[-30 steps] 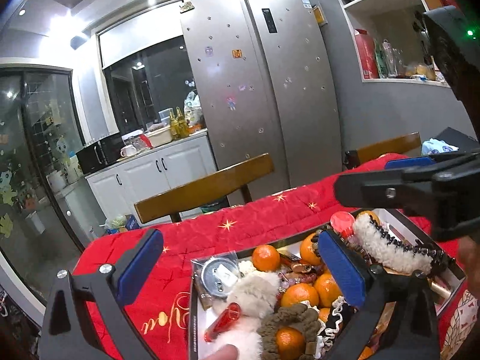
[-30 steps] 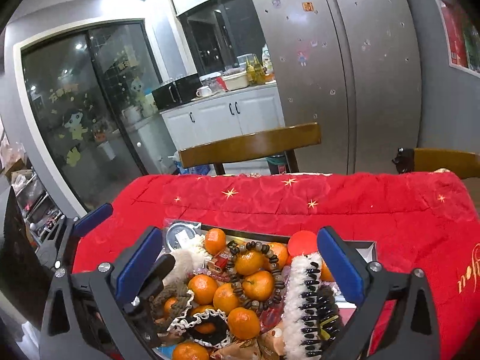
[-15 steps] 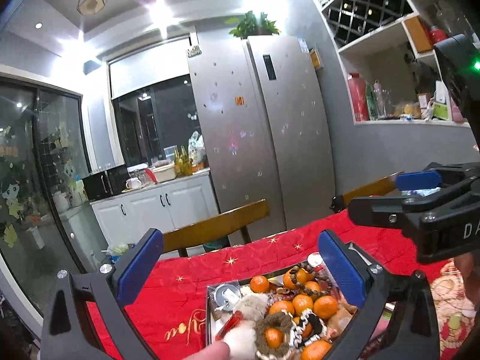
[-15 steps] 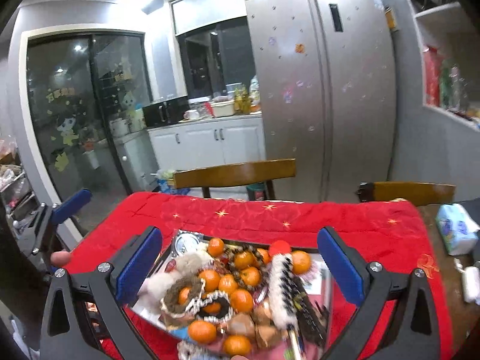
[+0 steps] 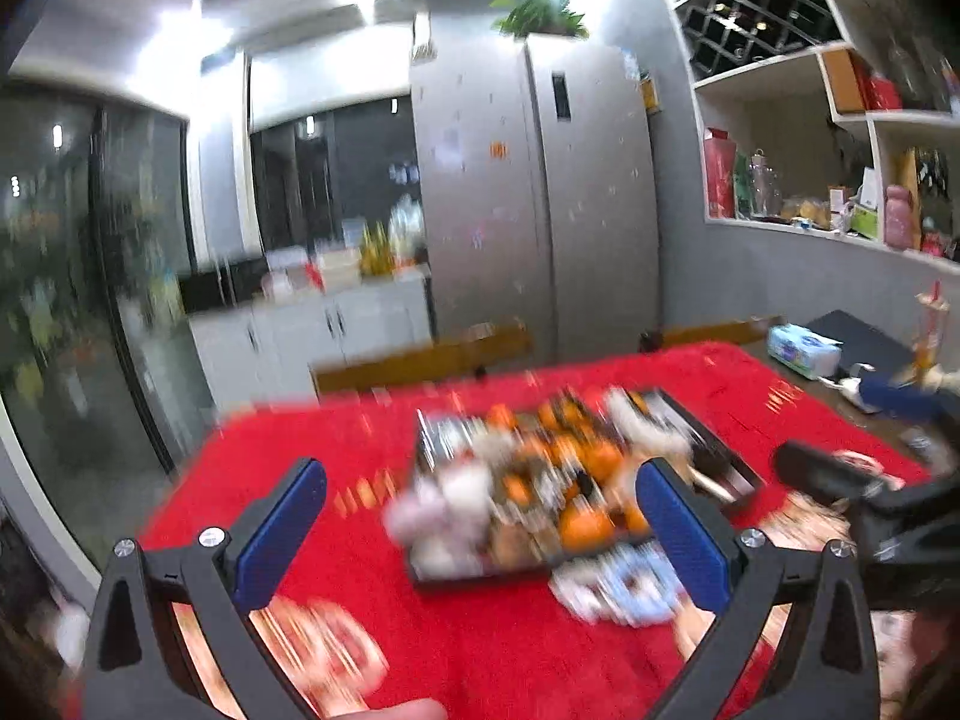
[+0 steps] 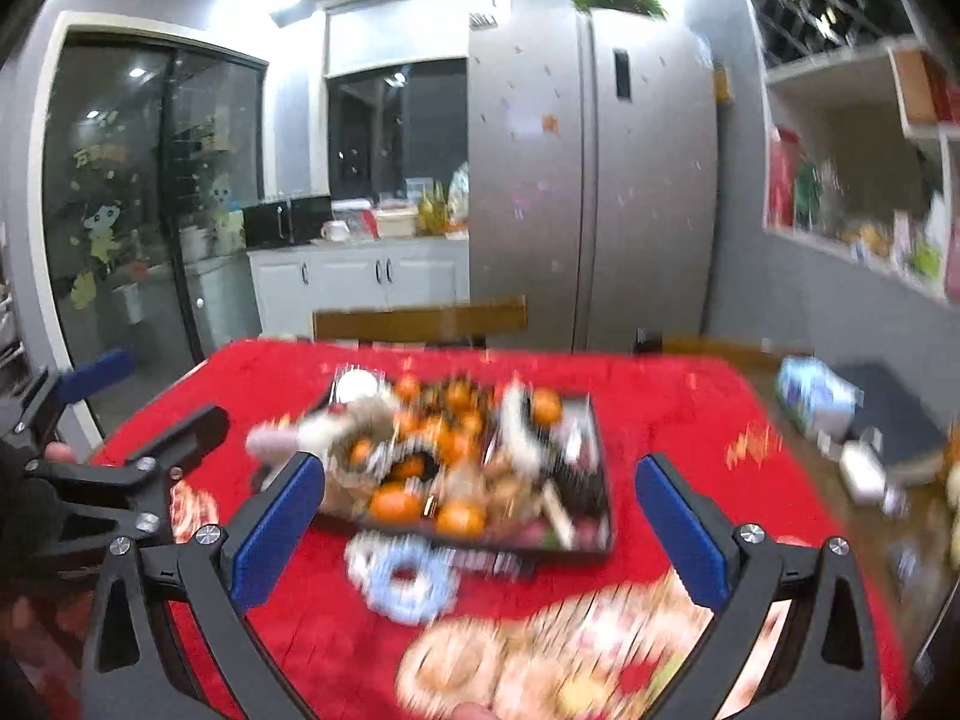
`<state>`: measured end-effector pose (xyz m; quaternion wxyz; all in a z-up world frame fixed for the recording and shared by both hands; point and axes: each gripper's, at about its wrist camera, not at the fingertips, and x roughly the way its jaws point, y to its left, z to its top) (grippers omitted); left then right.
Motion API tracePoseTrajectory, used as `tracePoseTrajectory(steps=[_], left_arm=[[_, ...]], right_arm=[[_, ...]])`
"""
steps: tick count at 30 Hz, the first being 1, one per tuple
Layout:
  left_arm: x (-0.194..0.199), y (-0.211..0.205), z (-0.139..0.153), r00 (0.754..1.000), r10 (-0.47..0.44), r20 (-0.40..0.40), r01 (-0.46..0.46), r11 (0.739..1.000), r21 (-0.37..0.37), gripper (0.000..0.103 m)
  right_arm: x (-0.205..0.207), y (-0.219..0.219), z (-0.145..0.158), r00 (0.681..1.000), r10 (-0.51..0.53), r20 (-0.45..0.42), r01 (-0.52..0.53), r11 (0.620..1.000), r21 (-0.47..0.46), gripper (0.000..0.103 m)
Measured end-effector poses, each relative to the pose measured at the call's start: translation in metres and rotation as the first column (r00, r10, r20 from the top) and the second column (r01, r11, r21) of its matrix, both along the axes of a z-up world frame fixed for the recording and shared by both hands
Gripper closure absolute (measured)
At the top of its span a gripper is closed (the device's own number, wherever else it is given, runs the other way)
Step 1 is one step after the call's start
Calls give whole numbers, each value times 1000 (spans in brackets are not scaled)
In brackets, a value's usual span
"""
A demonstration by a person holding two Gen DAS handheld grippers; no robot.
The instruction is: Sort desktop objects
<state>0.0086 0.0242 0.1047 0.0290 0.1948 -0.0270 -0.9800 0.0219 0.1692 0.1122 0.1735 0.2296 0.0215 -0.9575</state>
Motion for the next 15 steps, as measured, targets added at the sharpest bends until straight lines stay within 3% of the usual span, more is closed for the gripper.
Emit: tracePoseTrajectory(steps=[4,6,12,15], left_arm=[[8,-6,-34,989,38,144,-45,998,50,0],[10,-10,-52,985,30,171,-44,996,78,0],[7,-13,-90,984,39,174,-52,996,67,0],[-5,-18,-101,969,9,246,-38,993,111,0]], right_arm=[[0,0,-33,996,-7,92,8,1000,-10,0],[-6,0,-47,991,-27,131,27,1000,2,0],[-6,-2,-80,982,-43,186,38,999,35,0],[-4,-5,-92,980,-65,188,48,994,94,0]])
